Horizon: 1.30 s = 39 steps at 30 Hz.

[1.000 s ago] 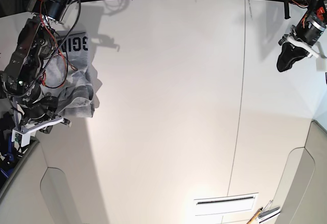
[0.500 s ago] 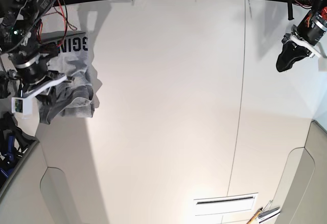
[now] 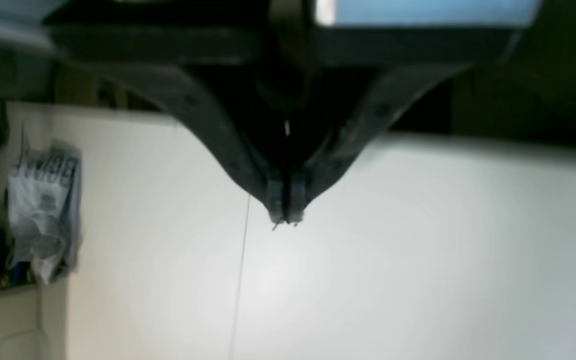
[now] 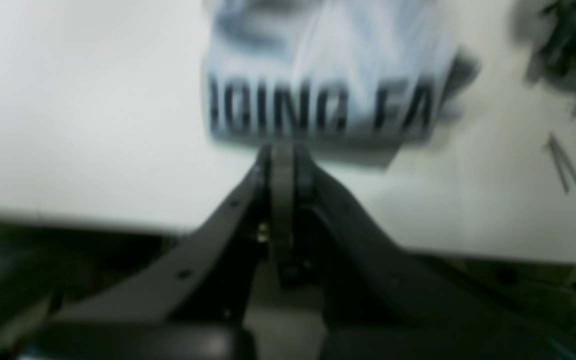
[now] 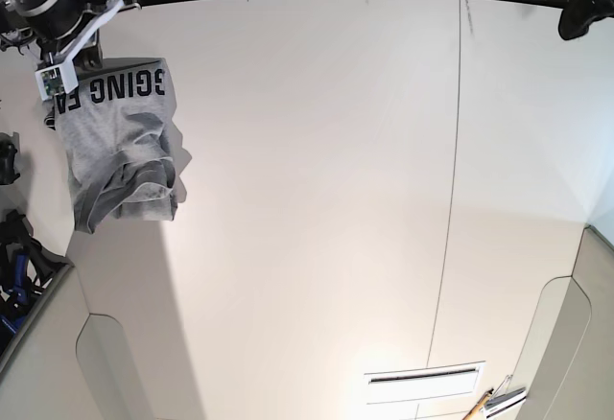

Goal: Fold the T-shirt properly

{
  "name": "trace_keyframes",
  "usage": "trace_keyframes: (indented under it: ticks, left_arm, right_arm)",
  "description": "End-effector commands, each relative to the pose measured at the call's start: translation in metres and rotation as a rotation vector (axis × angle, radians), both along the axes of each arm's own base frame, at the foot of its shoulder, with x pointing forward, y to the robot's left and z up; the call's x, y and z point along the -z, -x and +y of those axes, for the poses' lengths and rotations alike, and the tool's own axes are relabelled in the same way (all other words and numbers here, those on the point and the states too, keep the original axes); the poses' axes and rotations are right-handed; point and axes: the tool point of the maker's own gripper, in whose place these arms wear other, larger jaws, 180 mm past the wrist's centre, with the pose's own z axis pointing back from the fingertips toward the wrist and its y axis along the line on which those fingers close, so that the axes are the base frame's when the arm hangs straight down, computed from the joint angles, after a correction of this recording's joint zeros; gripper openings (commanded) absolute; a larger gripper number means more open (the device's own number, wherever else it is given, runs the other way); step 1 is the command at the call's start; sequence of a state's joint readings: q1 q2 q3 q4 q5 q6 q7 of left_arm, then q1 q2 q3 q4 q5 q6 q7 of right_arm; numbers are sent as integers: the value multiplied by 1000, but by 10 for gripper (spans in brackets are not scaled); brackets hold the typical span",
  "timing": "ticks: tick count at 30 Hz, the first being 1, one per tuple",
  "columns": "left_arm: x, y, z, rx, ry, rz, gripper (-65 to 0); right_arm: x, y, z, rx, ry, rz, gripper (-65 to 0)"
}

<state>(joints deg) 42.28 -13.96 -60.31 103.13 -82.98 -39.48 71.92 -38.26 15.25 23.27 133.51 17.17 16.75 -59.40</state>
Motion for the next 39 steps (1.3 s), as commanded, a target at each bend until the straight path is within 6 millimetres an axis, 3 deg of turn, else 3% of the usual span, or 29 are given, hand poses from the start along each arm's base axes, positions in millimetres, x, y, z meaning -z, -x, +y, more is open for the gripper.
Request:
trace_keyframes:
  ticks: [1,9,13,20,25,29,32,39]
  left_arm:
    - [-9,3,2,14,-12,-13,-650]
    - [2,55,1,92,-19,207,-650]
    - [18,83,-18,203,16,356,-650]
    - [85,140,-51,379,4,597,-650]
    - [135,175,-67,447,-15,644,-650]
    - [172,198,-93,557,-21,673,-650]
    - [196,197,-113,621,-23,629,-650]
    - [246,149,-173,697,-7,513,-650]
  right_arm:
    - [-4,6,5,-42,-6,8,-650]
    - [19,87,16,-94,-72,298,-650]
    - [28,124,16,-131,-90,428,-650]
    - [58,186,16,-179,-236,676,-650]
    - [90,233,19,-149,-325,855,-650]
    - [121,260,20,-180,-360,995,-650]
    - [156,259,25,-172,-364,982,-650]
    - [233,239,39,-157,-349,938,-650]
